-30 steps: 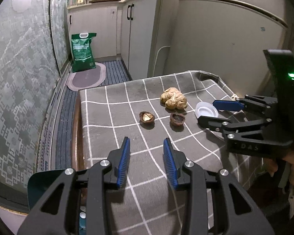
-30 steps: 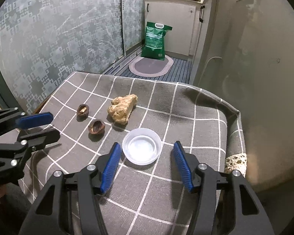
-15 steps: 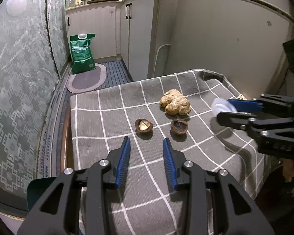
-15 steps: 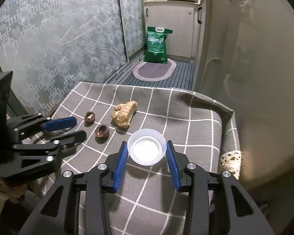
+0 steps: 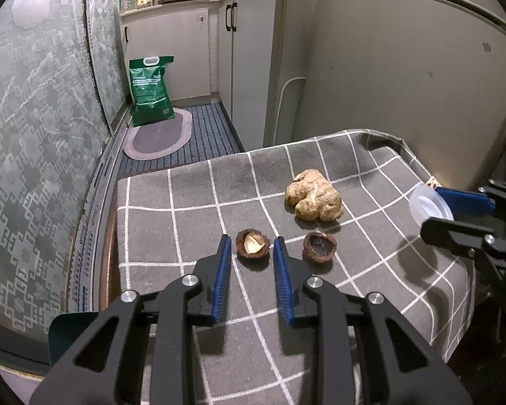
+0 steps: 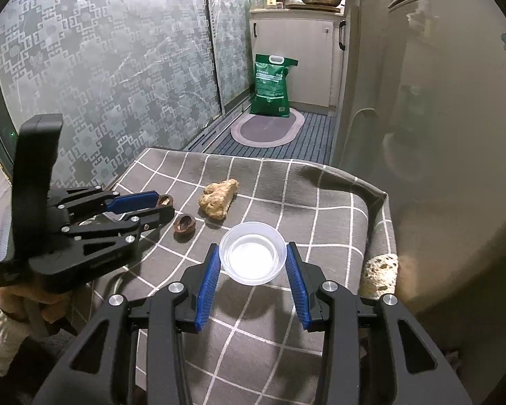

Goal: Collect trash
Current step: 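Grasp a walnut shell with the left tool while the right tool grasps the white plastic cup, then carry the walnut shell and cup over the teal bin with both tools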

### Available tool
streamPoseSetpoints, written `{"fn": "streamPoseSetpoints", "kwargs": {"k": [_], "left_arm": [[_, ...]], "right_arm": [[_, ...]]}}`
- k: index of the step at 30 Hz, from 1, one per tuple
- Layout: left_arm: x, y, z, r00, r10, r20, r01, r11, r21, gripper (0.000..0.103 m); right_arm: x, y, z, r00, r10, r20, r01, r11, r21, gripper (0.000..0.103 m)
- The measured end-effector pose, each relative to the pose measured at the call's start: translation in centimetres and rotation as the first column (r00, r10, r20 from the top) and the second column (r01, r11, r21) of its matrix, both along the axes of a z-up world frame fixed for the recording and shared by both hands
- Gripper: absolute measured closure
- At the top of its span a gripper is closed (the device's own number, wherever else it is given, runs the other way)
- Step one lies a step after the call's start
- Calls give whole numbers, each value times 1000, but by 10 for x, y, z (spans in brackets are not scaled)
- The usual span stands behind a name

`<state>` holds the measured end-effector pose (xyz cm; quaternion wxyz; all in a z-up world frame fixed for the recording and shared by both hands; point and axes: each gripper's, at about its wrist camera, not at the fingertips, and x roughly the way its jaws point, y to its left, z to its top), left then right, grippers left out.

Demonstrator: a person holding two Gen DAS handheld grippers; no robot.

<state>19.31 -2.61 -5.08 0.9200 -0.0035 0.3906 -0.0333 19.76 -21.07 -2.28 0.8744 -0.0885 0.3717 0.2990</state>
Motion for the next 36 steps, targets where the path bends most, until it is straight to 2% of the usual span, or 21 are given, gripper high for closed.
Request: {"fn": "streamPoseSetpoints", "kwargs": {"k": [1, 7, 14, 22, 29, 36], "left_arm": [[0, 0, 0, 1000, 2, 1, -2, 1000, 6, 81], [0, -1, 0, 1000, 9, -1, -9, 1000, 21, 81], [-12, 18, 10, 999, 35, 22, -34, 999, -21, 81], [-36, 64, 35, 989, 125, 72, -118, 988, -98, 81], [-59, 100, 38, 982, 176, 70, -170, 982, -79, 81], [-78, 132, 18, 979, 205, 12, -205, 978, -38, 81]], "right_arm": [[-1, 0, 1, 1000, 1, 0, -1, 1000, 2, 63], [-3, -1, 6, 1000, -5, 5, 5, 1000, 15, 63], [-5, 12, 6, 1000, 17, -3, -17, 1000, 0, 63], [-14, 43, 13, 998, 63, 5, -63, 998, 3, 63], [-24, 83, 20, 993, 118, 14, -118, 993, 6, 63], [-33, 116, 32, 985, 172, 17, -172, 983, 60, 63]]}}
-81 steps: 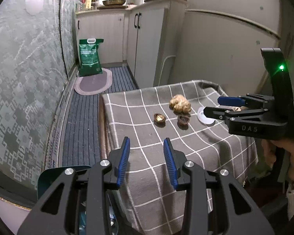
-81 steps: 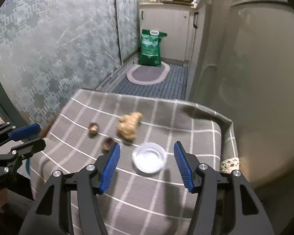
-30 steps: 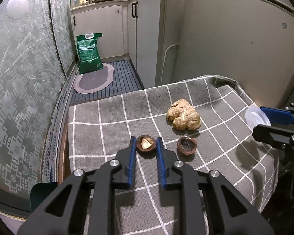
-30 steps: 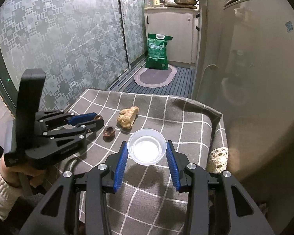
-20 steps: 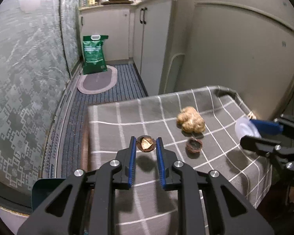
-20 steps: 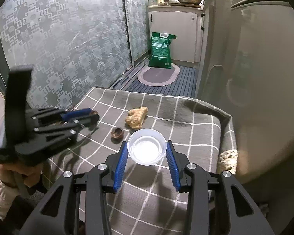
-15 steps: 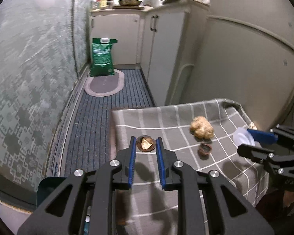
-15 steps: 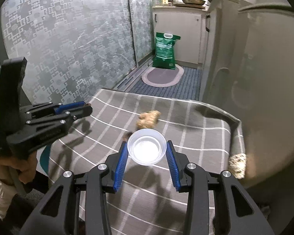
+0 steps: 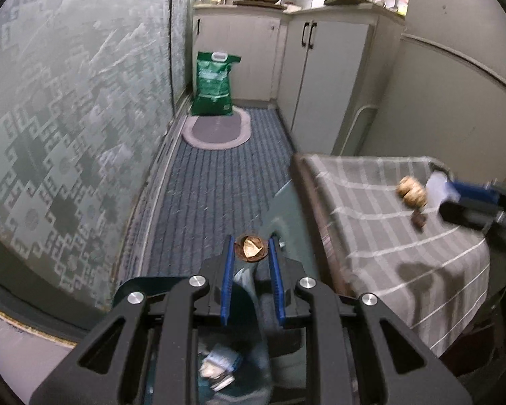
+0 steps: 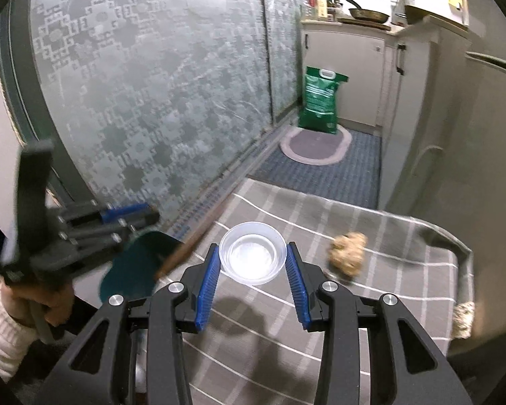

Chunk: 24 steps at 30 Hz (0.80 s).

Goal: Collect trash
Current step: 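Carry the walnut shell and cup over the teal bin with both tools, then open both tools to drop the walnut shell and cup into the bin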

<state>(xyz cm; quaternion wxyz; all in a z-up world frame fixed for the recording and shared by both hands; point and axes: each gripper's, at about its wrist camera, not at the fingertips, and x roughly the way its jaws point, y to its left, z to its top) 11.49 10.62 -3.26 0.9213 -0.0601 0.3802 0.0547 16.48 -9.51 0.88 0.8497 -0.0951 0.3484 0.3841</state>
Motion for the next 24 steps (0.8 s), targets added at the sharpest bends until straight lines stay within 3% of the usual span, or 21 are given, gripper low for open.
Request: {"fn": "streamPoseSetpoints", "kwargs": {"k": [10, 17, 24], "left_arm": [[-21, 27, -59, 985, 13, -170, -4, 998, 58, 81], [-30, 45, -98, 953, 14, -304, 3, 998, 55, 81], [-38, 52, -114, 932, 10, -362, 11, 998, 57, 79]], "right_arm": [[-13, 49, 0, 997, 81, -13, -81, 997, -5, 63], [-20, 74, -7, 993, 111, -28, -112, 993, -28, 63], [-27, 98, -14, 988, 148, -42, -150, 988, -46, 63]]}}
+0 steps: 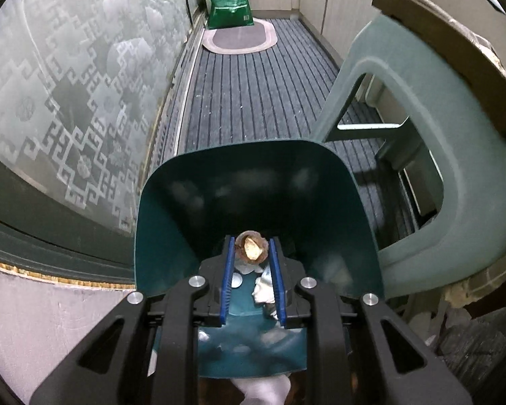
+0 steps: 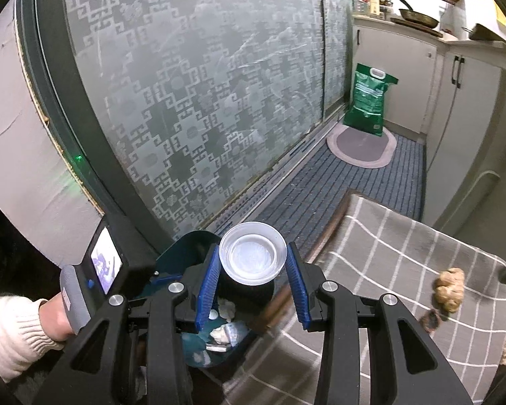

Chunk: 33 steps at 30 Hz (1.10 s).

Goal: Collect trash
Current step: 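Open both tools to drop the walnut shell and cup into the bin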

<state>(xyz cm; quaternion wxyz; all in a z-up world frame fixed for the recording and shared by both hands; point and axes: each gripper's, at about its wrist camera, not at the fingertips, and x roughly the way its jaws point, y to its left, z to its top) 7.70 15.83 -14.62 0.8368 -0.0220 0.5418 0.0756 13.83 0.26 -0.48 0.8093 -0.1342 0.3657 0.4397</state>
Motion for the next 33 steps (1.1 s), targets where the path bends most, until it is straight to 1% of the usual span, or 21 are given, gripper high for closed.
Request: {"fn": "streamPoseSetpoints", "kwargs": {"k": [3, 8, 12, 14, 17, 19, 20, 23, 26, 29, 33], "left_arm": [[-3, 5, -3, 1000, 1, -11, -1, 1000, 2, 74], [-10, 12, -3, 1000, 13, -12, -13, 1000, -3, 74], [-17, 18, 5, 1000, 20, 17, -20, 1000, -4, 75], [-22, 22, 13, 999, 28, 43, -27, 1000, -7, 76], [-29, 28, 30, 995, 39, 90, -37, 999, -16, 80], [-35, 34, 43, 990, 50, 130, -47, 998, -30, 85], [-39, 37, 50, 987, 59, 149, -54, 998, -34, 85], [-51, 46, 76, 971, 91, 223, -80, 995, -56, 85], [-61, 50, 98, 953, 110, 282, -96, 993, -61, 85], [-70, 51, 115, 937, 115, 330, -99, 993, -65, 85], [-79, 51, 133, 922, 115, 369, -96, 993, -71, 85]], "right_arm": [[-1, 9, -3, 1000, 9, -8, -9, 1000, -10, 63], [-5, 28, -10, 999, 28, -25, -29, 999, -27, 63], [-10, 45, -20, 998, 47, -38, -49, 997, -53, 63], [-12, 53, -27, 997, 55, -47, -58, 996, -70, 63], [-14, 64, -39, 996, 63, -62, -68, 993, -97, 63], [-16, 70, -46, 995, 66, -70, -73, 991, -113, 63], [-16, 74, -51, 994, 69, -85, -78, 990, -115, 63], [-18, 85, -67, 990, 75, -116, -91, 986, -139, 63], [-25, 98, -84, 990, 85, -116, -106, 976, -188, 63], [-28, 108, -101, 986, 93, -138, -122, 967, -225, 63], [-31, 121, -127, 981, 97, -167, -141, 951, -275, 63]]}}
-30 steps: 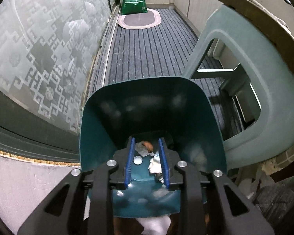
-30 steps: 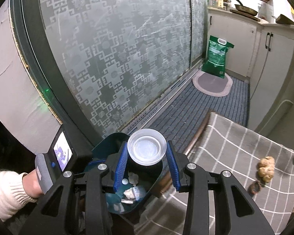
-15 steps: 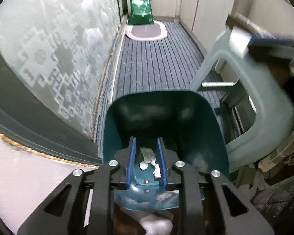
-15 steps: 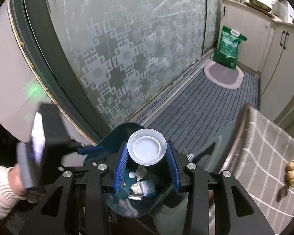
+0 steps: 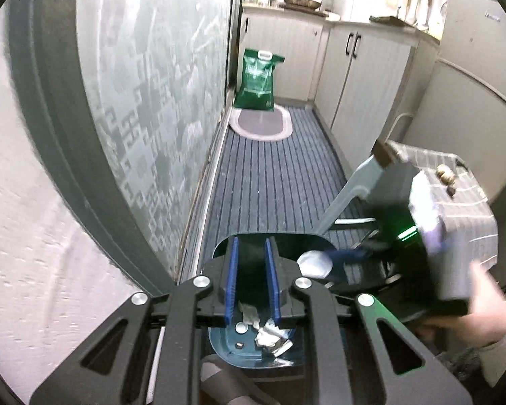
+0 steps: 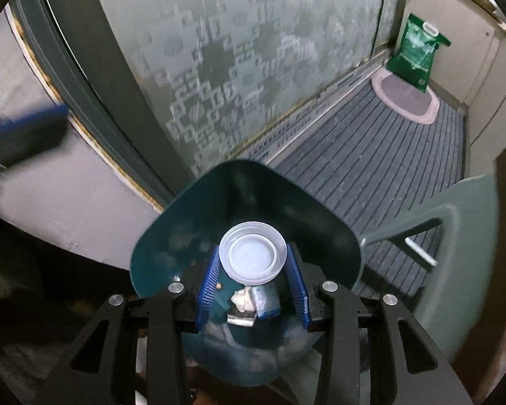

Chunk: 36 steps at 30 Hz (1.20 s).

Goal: Collect trash
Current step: 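Open both tools to drop the walnut shell and cup into the bin, then move both tools back over the stool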

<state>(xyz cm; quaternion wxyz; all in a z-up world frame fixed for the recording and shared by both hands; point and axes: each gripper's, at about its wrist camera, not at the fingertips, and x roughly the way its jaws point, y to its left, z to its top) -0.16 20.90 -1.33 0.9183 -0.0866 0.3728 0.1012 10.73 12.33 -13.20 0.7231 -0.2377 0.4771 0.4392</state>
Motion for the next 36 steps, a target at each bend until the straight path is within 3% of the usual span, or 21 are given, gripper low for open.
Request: {"fn": "streamPoseSetpoints", "kwargs": {"k": [8, 14, 18, 25, 36], "left_arm": [[-11, 3, 20, 998, 5, 61, -5, 1000, -8, 85], [-17, 1, 29, 996, -1, 92, 1, 1000, -6, 85], [-21, 0, 33, 994, -6, 108, 6, 1000, 0, 85], [-23, -6, 43, 990, -7, 143, 5, 1000, 13, 78], [-27, -11, 73, 973, 16, 229, -25, 999, 34, 67]], "right_arm": [[-11, 17, -59, 999, 39, -30, -44, 986, -160, 63], [-18, 21, -84, 998, 54, -26, -59, 970, -237, 62], [-22, 21, -92, 998, 50, -26, -55, 965, -255, 47], [-28, 22, -66, 997, 71, -4, -70, 981, -182, 51], [-35, 11, 21, 995, 84, 47, -85, 996, 34, 59]]}}
